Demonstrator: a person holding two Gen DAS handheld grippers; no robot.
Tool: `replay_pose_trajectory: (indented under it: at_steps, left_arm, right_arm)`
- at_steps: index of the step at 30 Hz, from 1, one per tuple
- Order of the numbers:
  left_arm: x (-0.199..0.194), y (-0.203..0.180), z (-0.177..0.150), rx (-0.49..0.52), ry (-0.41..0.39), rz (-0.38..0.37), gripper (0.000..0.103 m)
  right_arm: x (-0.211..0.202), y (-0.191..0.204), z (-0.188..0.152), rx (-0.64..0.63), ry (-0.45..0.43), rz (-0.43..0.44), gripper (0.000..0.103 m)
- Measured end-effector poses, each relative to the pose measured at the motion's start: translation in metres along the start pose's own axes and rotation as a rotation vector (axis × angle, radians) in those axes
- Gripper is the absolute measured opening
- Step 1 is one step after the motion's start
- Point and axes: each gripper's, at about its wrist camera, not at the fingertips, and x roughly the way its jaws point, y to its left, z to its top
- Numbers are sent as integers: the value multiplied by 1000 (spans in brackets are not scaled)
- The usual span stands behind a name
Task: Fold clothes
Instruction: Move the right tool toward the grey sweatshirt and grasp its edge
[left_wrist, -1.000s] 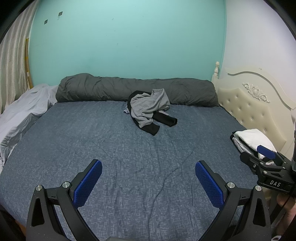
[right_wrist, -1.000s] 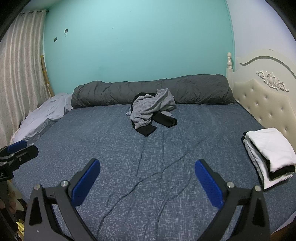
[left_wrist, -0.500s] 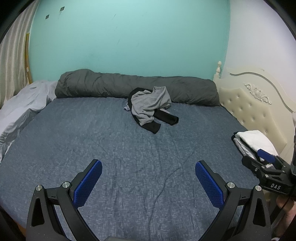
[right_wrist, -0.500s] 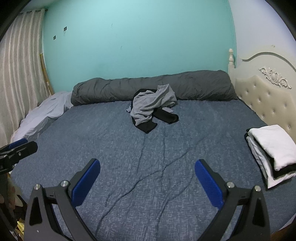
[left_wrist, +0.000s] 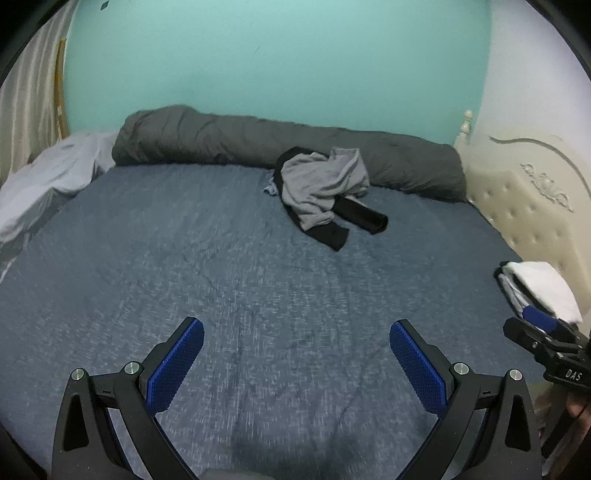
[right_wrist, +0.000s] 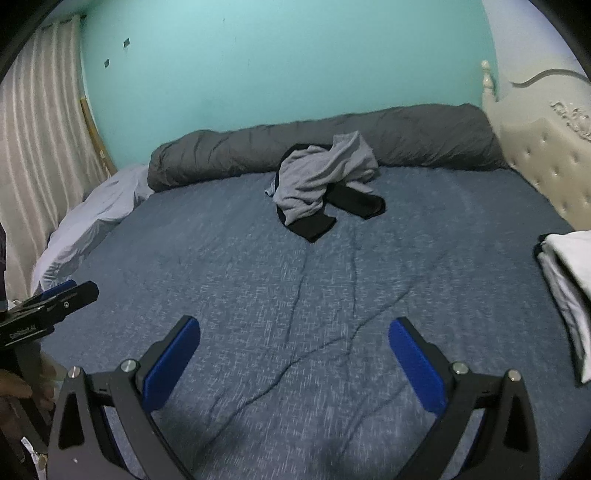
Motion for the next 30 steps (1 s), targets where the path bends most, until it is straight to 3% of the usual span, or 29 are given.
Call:
replay_pose_trajectory:
  at_steps: [10, 20, 23, 30]
  left_arm:
    - [97, 27, 12, -56, 11, 36, 103]
    - [175, 63, -15, -120, 71, 22, 103]
    - [189, 70, -22, -112, 84, 13, 103]
    - [211, 77, -30, -93, 99, -15, 103]
  right_arm:
    - [113, -10, 31, -34, 80, 73, 103]
    - [221, -25, 55, -47, 114, 10, 103]
    - [250, -31, 61, -25, 116, 15, 103]
    - [305, -26, 80, -100, 109, -34, 103]
